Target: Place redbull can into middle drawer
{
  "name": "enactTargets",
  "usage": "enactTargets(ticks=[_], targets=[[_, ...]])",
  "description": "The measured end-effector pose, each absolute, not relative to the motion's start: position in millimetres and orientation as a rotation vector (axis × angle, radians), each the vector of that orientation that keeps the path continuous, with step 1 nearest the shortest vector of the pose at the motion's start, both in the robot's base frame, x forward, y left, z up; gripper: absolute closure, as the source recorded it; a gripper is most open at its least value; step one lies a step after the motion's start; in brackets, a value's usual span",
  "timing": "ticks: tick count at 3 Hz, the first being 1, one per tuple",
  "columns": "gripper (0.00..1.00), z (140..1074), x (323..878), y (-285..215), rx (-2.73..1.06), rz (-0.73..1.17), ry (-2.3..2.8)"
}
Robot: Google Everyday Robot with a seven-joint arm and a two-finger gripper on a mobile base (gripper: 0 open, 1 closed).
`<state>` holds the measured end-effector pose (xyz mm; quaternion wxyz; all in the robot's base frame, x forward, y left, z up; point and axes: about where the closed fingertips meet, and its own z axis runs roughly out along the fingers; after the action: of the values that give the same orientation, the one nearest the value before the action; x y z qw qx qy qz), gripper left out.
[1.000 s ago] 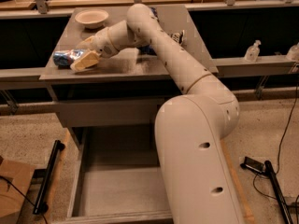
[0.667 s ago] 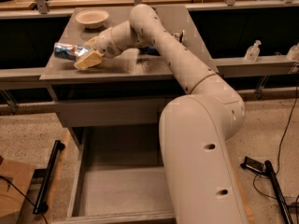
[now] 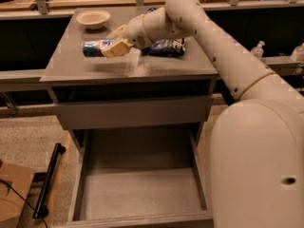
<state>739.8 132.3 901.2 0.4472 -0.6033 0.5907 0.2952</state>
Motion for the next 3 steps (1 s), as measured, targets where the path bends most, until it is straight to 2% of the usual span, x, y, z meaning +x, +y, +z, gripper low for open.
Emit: enactTargets(ticks=[1,2,3], targets=[[1.00,944.3,707.7,68.0,-1.457,0.578,1.512],[1.00,953.5,656.7,19.6,-1.476,0.504,1.582],[1.00,936.2,601.3,-9.4,-1.444,0.557,1.636]])
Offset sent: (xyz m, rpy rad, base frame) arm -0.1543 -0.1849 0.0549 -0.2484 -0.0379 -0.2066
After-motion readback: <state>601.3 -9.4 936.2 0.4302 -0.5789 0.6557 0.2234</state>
